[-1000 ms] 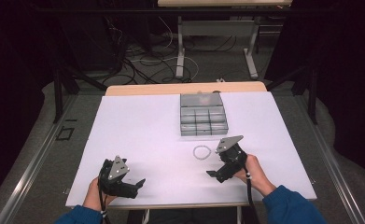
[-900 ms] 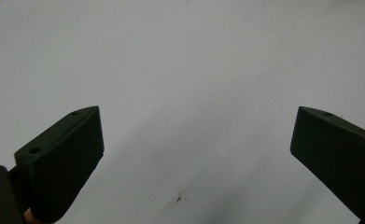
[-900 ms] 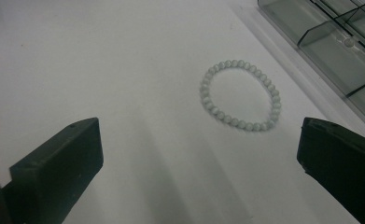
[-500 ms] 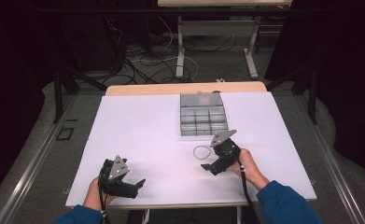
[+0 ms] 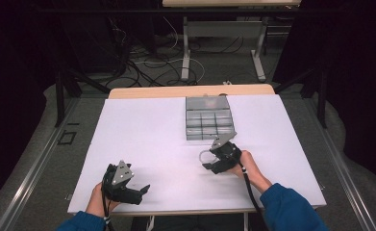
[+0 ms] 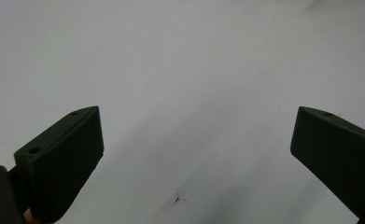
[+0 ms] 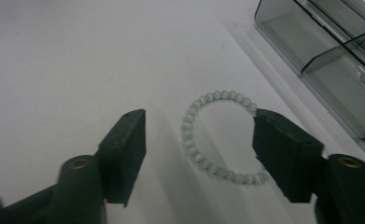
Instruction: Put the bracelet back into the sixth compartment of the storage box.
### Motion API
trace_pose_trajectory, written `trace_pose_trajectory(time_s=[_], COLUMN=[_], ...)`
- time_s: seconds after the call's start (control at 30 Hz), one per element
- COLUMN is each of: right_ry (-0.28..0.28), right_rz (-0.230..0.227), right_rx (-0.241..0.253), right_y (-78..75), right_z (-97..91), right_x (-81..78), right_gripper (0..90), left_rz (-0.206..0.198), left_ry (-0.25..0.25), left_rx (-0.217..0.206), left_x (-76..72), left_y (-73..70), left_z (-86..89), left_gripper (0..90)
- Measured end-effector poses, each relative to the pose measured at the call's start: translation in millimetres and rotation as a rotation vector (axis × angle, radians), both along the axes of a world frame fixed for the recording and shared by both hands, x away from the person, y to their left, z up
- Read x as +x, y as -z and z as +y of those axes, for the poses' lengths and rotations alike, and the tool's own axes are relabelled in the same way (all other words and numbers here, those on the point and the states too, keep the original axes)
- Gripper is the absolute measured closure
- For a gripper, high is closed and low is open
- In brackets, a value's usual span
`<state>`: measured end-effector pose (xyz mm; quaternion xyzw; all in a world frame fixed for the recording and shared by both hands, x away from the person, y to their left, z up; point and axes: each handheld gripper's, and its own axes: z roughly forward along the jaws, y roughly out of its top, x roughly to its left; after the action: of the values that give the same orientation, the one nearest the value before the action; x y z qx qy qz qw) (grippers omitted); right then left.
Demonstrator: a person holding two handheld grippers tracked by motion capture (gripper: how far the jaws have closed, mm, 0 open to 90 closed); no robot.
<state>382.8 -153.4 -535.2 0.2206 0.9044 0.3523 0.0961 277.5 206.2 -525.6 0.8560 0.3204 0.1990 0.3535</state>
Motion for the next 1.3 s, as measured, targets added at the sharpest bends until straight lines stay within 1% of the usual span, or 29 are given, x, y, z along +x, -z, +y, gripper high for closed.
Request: trace_pose_trajectory(time_s=[0.03, 0.07, 0.1, 0.13, 0.17, 0.2, 0.23, 0.27, 0.3, 0.33, 0.37, 0.4, 0.43, 0.47, 0.5, 0.53, 0.67, 0.73, 0.77, 0.8, 0.83, 1.07, 1.13, 1.2, 1.23, 1.3], right_ry=[0.011, -0.001, 0.0, 0.007, 0.007, -0.014, -0.01, -0.01, -0.027, -0.027, -0.027, -0.041, -0.034, -0.03, -0.03, -0.029, -0.023, -0.001, 0.0, 0.005, 0.016, 0.025, 0.018, 0.019, 0.035, 0.03], right_rz=[0.011, 0.002, 0.017, 0.016, 0.016, 0.024, 0.031, 0.031, 0.039, 0.039, 0.026, 0.035, 0.039, 0.059, 0.059, 0.057, 0.068, 0.086, 0.098, 0.091, 0.093, 0.082, 0.063, 0.059, 0.052, 0.049], right_rx=[-0.001, -0.002, -0.005, -0.009, -0.009, -0.008, -0.015, -0.015, -0.018, -0.018, -0.016, -0.023, -0.031, -0.046, -0.046, -0.036, -0.025, -0.016, -0.014, -0.013, -0.016, -0.017, -0.022, -0.027, -0.027, -0.026], right_y=[1.1, 2.3, 3.9, 4.6, 4.6, 6.5, 7.3, 7.3, 8.9, 8.9, 10.6, 11.2, 12.1, 14.3, 14.3, 15.2, 16.4, 16.6, 16.4, 17.0, 16.7, 16.6, 16.1, 16.0, 14.8, 13.8], right_z=[0.5, 0.7, 1.4, 1.7, 1.7, 2.5, 3.5, 3.5, 4.6, 4.6, 5.6, 5.9, 6.8, 8.1, 8.1, 7.8, 7.0, 6.4, 6.0, 6.3, 6.8, 7.7, 8.7, 9.3, 9.7, 9.2], right_x=[0.4, 2.7, 4.1, 4.7, 4.7, 6.7, 6.8, 6.8, 7.7, 7.7, 8.9, 9.8, 9.8, 9.4, 9.4, 9.4, 9.7, 8.8, 8.4, 8.0, 6.9, 4.5, 3.6, 3.3, 1.5, 1.8], right_gripper=[41.9, 46.0, 50.6, 53.5, 53.5, 57.5, 59.5, 59.5, 63.1, 63.1, 65.3, 66.9, 68.6, 72.7, 72.7, 74.3, 78.0, 80.9, 82.4, 85.2, 85.6, 86.2, 86.3, 86.4, 86.4, 86.5], left_rz=[0.0, 0.0, 0.002, 0.003, 0.003, 0.002, 0.002, 0.008, 0.008, 0.004, 0.005, 0.003, 0.004, 0.008, 0.008, 0.009, 0.005, 0.005, 0.005, 0.008, 0.005, 0.004, 0.004, 0.003, 0.002, -0.002], left_ry=[-0.001, 0.001, 0.001, 0.002, 0.003, -0.001, 0.0, 0.004, 0.004, 0.007, 0.006, 0.006, 0.006, 0.006, 0.006, 0.006, 0.009, 0.009, 0.008, 0.007, 0.008, 0.011, 0.011, 0.011, 0.012, 0.009], left_rx=[0.002, 0.007, 0.007, 0.008, 0.008, 0.005, 0.005, 0.005, 0.004, 0.013, 0.013, 0.012, 0.012, 0.005, 0.007, 0.007, 0.015, 0.015, 0.014, 0.013, 0.012, 0.017, 0.015, 0.014, 0.015, 0.013], left_x=[0.0, 0.2, 0.2, 0.3, 0.3, 0.1, 0.2, 0.3, 0.4, 0.8, 0.6, 0.8, 0.8, 0.6, 0.5, 0.4, 0.6, 0.4, 0.3, 0.1, 0.2, 0.1, 0.0, -0.1, -0.1, -0.4], left_y=[-0.1, -0.3, -0.3, -0.4, -0.3, -0.1, -0.1, -0.3, -0.3, -0.7, -0.6, -0.5, -0.6, -0.3, -0.3, -0.3, -0.6, -0.5, -0.5, -0.5, -0.4, -0.7, -0.7, -0.9, -1.0, -0.7], left_z=[0.0, 0.3, 0.3, 0.3, 0.2, -0.3, -0.3, -0.2, -0.3, 0.1, -0.1, -0.2, -0.2, -0.6, -0.5, -0.4, 0.0, -0.2, -0.3, -0.3, -0.4, -0.6, -0.6, -0.7, -0.9, -1.7], left_gripper=[2.5, 2.6, 2.6, 2.6, 2.6, 2.5, 2.6, 2.6, 2.6, 2.6, 2.6, 2.6, 2.6, 2.6, 2.6, 2.6, 2.6, 2.6, 2.6, 2.6, 2.6, 2.6, 2.6, 2.6, 2.6, 2.6])
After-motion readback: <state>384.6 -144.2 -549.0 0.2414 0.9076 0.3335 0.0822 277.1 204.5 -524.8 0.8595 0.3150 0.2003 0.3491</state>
